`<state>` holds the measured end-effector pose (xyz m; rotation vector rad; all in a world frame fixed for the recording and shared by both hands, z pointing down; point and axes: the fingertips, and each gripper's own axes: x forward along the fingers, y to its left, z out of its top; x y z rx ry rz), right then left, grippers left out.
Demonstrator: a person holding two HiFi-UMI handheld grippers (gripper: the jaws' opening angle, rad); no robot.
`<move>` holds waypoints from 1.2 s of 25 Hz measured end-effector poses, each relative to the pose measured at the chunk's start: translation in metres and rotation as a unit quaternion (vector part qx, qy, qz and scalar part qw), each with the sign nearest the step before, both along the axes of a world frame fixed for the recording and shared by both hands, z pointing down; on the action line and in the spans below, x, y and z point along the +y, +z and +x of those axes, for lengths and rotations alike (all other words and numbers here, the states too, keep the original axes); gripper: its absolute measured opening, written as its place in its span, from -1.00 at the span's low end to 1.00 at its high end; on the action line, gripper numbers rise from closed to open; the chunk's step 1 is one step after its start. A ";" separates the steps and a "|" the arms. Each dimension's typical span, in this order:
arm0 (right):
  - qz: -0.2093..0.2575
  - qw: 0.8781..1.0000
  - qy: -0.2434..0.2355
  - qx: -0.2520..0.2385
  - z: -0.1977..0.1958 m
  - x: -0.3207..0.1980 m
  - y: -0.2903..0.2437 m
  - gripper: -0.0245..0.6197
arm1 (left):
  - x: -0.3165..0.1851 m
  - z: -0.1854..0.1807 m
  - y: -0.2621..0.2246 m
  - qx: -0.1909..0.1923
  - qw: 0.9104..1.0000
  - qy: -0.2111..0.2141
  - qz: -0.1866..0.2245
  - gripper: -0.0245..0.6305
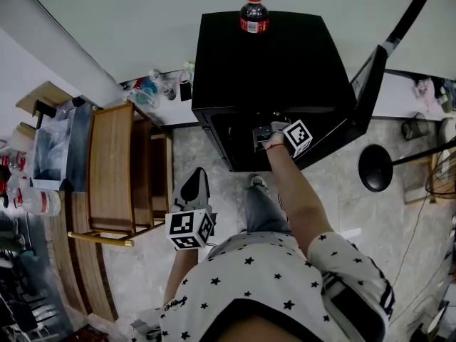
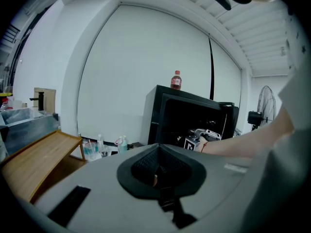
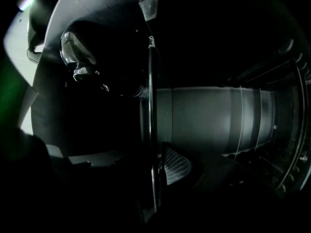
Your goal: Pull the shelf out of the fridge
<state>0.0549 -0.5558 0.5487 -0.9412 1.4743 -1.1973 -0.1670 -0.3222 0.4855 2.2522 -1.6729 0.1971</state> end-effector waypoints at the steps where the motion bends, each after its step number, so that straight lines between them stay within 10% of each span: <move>1: -0.003 1.000 0.002 -0.003 0.000 0.000 0.001 -0.85 | 0.001 -0.001 0.000 0.000 1.000 -0.001 0.000 -0.89; 30: -0.038 0.999 -0.004 0.001 0.000 0.066 0.008 -0.87 | 0.054 0.014 -0.011 0.000 1.000 0.022 0.007 -0.89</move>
